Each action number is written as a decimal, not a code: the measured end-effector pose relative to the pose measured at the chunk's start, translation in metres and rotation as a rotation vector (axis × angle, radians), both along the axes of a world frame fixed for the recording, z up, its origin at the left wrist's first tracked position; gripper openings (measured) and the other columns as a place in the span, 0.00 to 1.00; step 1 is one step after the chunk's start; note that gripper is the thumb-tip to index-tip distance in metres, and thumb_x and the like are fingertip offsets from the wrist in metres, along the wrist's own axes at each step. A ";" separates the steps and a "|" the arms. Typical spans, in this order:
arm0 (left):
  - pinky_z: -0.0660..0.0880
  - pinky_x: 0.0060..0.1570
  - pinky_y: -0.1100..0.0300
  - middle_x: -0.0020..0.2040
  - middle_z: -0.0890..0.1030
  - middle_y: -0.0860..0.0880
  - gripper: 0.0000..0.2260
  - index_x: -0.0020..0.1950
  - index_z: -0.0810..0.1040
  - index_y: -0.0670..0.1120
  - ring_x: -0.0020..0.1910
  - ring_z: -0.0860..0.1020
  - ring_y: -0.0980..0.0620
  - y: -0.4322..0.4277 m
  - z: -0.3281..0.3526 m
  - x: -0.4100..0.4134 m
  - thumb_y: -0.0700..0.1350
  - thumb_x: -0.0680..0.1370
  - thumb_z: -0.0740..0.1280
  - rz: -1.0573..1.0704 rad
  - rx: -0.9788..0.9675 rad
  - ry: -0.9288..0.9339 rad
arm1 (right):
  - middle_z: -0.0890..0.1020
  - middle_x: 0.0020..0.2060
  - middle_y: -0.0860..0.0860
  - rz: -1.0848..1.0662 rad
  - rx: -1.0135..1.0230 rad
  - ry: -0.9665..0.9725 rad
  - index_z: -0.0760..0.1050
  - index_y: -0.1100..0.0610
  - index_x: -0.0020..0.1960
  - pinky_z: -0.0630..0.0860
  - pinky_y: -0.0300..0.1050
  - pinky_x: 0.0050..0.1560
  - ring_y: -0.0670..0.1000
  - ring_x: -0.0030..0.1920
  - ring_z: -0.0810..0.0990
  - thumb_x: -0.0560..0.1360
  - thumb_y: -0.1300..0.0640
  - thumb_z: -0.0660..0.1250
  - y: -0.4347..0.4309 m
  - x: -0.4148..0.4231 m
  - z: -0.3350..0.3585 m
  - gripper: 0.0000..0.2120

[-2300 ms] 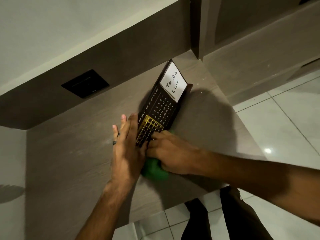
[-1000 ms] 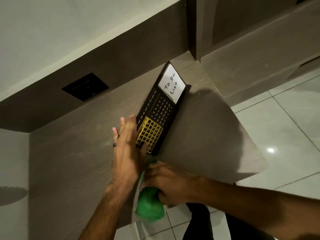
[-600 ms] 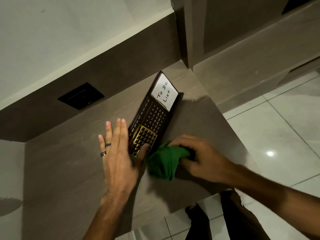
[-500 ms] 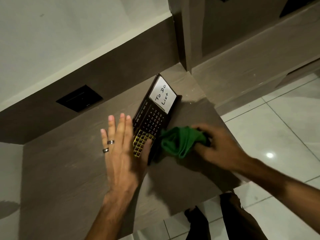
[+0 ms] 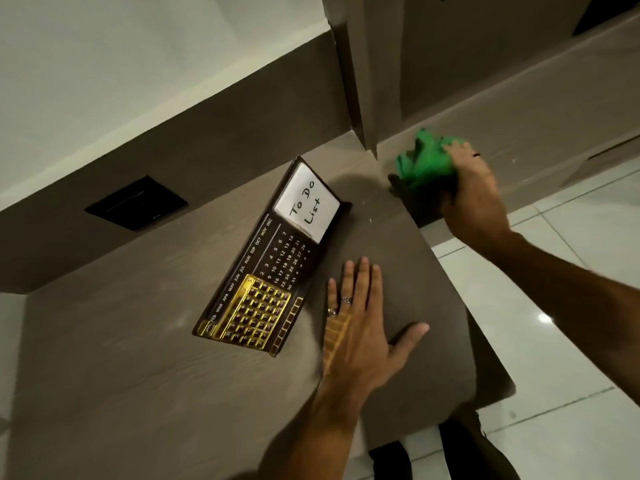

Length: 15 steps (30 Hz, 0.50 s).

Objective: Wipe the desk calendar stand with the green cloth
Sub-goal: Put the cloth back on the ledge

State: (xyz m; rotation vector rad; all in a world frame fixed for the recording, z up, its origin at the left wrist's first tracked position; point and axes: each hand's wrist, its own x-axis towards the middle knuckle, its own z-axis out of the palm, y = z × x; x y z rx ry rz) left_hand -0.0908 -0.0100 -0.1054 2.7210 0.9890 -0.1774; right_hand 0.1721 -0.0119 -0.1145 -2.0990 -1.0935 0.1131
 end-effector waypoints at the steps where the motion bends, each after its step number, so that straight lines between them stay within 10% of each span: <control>1: 0.45 0.77 0.40 0.82 0.41 0.47 0.46 0.81 0.41 0.47 0.79 0.37 0.48 -0.001 -0.002 -0.001 0.77 0.74 0.46 -0.001 0.012 0.006 | 0.67 0.72 0.62 0.056 -0.106 -0.073 0.63 0.63 0.73 0.60 0.59 0.73 0.62 0.73 0.63 0.73 0.69 0.64 0.003 -0.001 -0.006 0.29; 5: 0.46 0.77 0.40 0.82 0.44 0.46 0.45 0.81 0.44 0.45 0.80 0.40 0.47 -0.001 -0.004 0.000 0.75 0.75 0.47 -0.014 0.025 0.000 | 0.55 0.78 0.59 0.275 -0.482 -0.337 0.53 0.61 0.78 0.49 0.62 0.75 0.61 0.77 0.49 0.68 0.66 0.66 -0.002 -0.007 -0.034 0.42; 15: 0.41 0.77 0.42 0.82 0.41 0.48 0.44 0.81 0.43 0.46 0.79 0.37 0.48 -0.002 -0.001 0.002 0.75 0.75 0.45 -0.014 0.016 0.015 | 0.49 0.79 0.56 0.457 -0.559 -0.316 0.47 0.58 0.79 0.45 0.58 0.76 0.58 0.78 0.44 0.69 0.61 0.70 0.017 0.017 -0.026 0.46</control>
